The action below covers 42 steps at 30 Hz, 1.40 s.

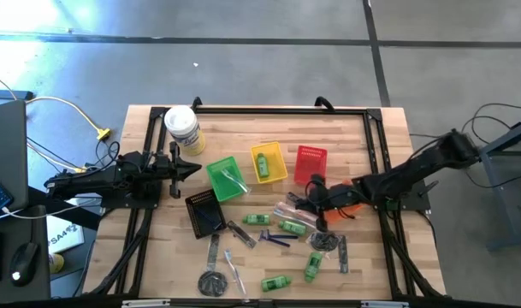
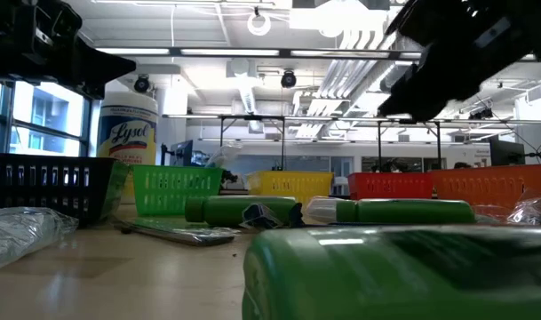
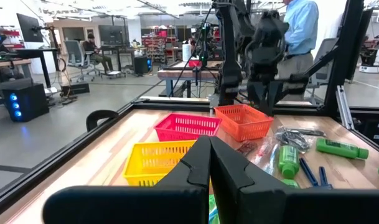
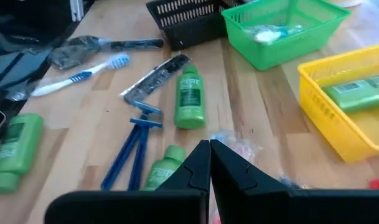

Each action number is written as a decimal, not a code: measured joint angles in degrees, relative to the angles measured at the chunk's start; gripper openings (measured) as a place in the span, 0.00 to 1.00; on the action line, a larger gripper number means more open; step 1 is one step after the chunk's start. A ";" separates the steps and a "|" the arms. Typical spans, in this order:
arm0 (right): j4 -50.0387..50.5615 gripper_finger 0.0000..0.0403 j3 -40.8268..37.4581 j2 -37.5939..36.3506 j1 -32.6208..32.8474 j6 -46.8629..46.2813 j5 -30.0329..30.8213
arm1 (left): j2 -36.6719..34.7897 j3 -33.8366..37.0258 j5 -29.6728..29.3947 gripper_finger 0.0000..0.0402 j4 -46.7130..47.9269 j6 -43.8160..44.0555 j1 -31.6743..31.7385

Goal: Pick & Place Travel size toiletries
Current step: Put the black comb into the red bin

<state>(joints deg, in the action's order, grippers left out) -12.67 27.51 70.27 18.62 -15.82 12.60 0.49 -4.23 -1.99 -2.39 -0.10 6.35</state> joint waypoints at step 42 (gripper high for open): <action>6.78 0.01 1.07 -4.34 10.27 -6.44 12.75 | 0.00 0.02 -0.16 0.00 -1.70 1.46 0.00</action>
<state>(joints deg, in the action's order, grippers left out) -5.89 28.58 65.93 28.88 -22.26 25.35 0.49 -4.21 -2.15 -4.10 1.35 6.35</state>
